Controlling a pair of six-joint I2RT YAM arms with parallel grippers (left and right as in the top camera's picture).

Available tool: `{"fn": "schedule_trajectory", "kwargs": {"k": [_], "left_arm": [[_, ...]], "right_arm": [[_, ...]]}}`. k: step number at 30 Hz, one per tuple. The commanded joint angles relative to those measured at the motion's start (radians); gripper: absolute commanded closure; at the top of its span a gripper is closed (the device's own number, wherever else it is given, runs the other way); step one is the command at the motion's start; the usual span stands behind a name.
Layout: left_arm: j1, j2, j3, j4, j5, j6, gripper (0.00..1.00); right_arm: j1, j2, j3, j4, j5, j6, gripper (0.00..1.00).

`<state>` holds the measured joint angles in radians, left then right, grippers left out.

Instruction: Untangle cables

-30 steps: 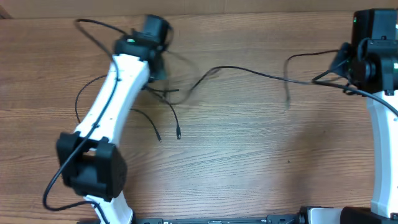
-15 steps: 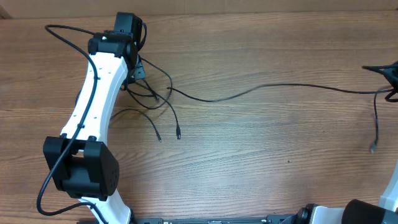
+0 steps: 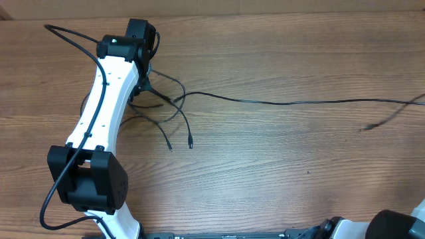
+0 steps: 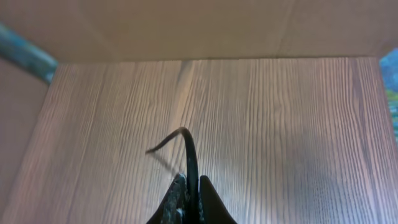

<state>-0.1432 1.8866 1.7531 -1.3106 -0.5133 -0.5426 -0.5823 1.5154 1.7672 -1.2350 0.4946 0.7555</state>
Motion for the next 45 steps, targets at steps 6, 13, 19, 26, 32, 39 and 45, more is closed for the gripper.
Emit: {"fn": "schedule_trajectory", "kwargs": {"k": [6,13,19,26,32,39,45], "left_arm": [[-0.002,-0.031,-0.003,0.001,0.021,-0.100,0.96],[-0.002,-0.030,-0.003,0.026,0.235,-0.067,0.96],[-0.028,-0.030,-0.003,0.102,0.539,0.132,0.96],[-0.082,-0.031,-0.003,0.137,0.667,0.307,0.96],[-0.096,-0.038,-0.003,0.137,0.671,0.339,0.96],[-0.105,-0.100,-0.003,0.140,0.674,0.364,0.96],[-0.108,-0.163,-0.003,0.142,0.695,0.380,0.96]], "right_arm": [[-0.016,-0.005,0.019,0.039,-0.025,0.037,0.96],[-0.014,0.010,0.019,0.090,-0.193,-0.008,0.96],[0.013,0.045,0.019,0.189,-0.692,-0.282,0.96],[0.100,0.071,0.019,0.113,-0.727,-0.487,0.96],[0.130,0.081,0.018,-0.002,-0.500,-0.494,0.96],[0.121,0.086,0.011,-0.005,-0.402,-0.465,0.74],[0.133,0.086,0.011,-0.031,-0.541,-0.481,0.36]]}}
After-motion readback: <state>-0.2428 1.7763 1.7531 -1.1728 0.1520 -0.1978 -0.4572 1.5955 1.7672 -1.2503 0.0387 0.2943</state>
